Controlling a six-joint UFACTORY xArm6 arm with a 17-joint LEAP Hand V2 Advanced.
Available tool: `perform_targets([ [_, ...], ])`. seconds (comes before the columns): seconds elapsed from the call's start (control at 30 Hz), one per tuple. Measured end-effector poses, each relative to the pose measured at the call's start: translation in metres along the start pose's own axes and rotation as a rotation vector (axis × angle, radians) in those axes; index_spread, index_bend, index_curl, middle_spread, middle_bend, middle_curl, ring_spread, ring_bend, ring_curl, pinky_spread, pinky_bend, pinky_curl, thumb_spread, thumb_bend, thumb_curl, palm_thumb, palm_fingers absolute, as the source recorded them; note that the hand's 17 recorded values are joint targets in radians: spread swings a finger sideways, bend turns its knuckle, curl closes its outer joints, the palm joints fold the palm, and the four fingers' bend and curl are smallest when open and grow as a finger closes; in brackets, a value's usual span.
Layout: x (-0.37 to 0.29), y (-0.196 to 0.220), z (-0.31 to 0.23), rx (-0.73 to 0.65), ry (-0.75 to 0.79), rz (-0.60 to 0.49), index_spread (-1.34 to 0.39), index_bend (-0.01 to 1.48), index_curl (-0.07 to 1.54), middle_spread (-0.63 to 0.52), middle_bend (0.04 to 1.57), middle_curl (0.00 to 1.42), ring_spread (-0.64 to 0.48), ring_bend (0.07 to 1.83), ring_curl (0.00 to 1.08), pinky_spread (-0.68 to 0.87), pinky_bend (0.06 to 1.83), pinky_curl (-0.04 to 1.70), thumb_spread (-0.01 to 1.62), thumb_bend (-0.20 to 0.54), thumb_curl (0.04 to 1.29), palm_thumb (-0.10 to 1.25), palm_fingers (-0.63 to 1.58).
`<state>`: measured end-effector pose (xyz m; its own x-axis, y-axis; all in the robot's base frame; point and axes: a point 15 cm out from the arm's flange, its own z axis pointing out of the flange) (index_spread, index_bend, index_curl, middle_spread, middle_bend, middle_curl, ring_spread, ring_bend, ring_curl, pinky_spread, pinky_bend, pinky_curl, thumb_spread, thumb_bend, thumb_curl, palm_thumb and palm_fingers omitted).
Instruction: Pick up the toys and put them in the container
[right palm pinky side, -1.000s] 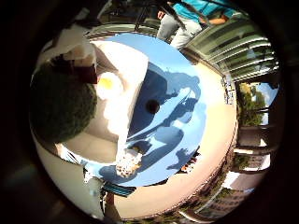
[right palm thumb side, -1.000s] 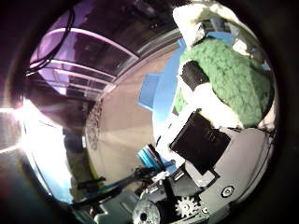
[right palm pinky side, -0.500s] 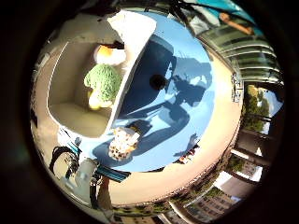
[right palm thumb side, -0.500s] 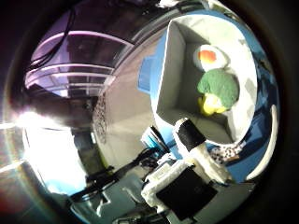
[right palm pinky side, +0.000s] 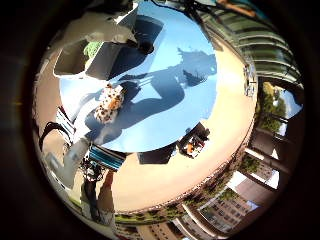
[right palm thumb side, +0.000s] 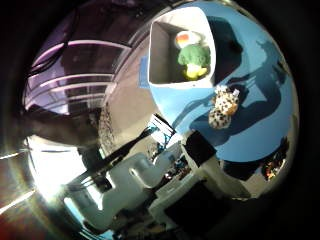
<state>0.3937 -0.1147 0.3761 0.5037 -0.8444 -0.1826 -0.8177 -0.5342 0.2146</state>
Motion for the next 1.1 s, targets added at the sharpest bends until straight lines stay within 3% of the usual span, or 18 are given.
perform_targets([
  [0.13, 0.013, 0.008, 0.056, -0.045, -0.064, 0.02, -0.19, 0.14, 0.27, 0.15, 0.17, 0.33, 0.32, 0.45, 0.31, 0.48, 0.93, 0.21, 1.13, -0.027, 0.33, 0.56, -0.05],
  [0.5, 0.036, 0.004, 0.186, -0.079, 0.037, -0.01, -0.14, 0.16, 0.24, 0.15, 0.17, 0.32, 0.31, 0.42, 0.31, 0.47, 0.89, 0.19, 1.13, -0.027, 0.32, 0.58, 0.0],
  [0.67, 0.036, -0.012, 0.209, -0.069, 0.072, -0.013, -0.12, 0.16, 0.24, 0.14, 0.17, 0.31, 0.31, 0.42, 0.31, 0.48, 0.89, 0.18, 1.12, -0.025, 0.32, 0.59, 0.01],
  [0.9, 0.032, -0.025, 0.235, -0.161, 0.106, -0.043, -0.08, 0.17, 0.25, 0.11, 0.18, 0.32, 0.29, 0.43, 0.31, 0.48, 0.89, 0.17, 1.1, -0.022, 0.33, 0.64, 0.11],
  [1.0, 0.042, -0.021, 0.244, -0.204, 0.133, -0.032, -0.07, 0.17, 0.25, 0.03, 0.22, 0.34, 0.27, 0.54, 0.33, 0.47, 0.93, 0.16, 1.09, -0.013, 0.34, 0.7, 0.37],
  [1.1, 0.053, -0.033, 0.24, -0.147, 0.172, -0.032, -0.14, 0.15, 0.23, -0.04, 0.41, 0.4, 0.2, 0.73, 0.37, 0.44, 1.0, 0.17, 1.08, -0.003, 0.37, 0.76, 0.8],
])
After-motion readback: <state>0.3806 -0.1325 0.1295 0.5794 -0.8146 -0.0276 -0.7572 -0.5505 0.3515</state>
